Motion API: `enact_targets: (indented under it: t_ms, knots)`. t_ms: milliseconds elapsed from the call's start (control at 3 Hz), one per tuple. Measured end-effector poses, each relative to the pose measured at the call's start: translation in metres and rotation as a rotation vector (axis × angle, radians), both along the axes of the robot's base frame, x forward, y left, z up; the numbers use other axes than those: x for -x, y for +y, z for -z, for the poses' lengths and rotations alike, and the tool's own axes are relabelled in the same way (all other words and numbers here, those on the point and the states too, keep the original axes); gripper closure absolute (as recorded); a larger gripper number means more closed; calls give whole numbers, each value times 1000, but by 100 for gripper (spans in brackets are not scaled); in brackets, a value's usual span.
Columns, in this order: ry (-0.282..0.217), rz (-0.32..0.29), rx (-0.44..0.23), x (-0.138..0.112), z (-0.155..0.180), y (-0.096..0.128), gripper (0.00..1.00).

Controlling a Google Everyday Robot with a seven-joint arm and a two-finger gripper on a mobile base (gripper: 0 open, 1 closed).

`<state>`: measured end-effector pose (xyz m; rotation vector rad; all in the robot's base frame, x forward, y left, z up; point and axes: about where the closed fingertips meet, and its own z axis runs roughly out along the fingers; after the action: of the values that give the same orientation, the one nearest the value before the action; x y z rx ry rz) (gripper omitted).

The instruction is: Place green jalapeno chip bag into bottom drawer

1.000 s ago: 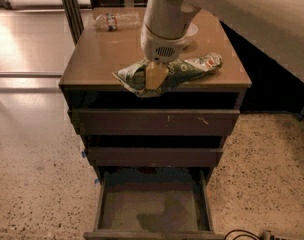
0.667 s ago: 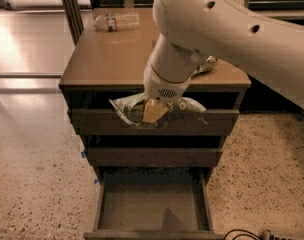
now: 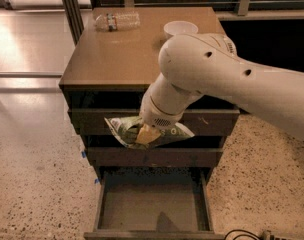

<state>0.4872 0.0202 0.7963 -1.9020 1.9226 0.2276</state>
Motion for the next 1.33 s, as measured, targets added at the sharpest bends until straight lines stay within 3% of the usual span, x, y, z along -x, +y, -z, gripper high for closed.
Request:
enact_targets:
  t_ms: [333,667,1000,1333]
  knots:
    - [15,28,-9,10,17,1,100]
    - [91,73,-22,41,84,17,100]
    - [144,62,-65,67,142,35,100]
    - [144,62,-65,67,142,35,100]
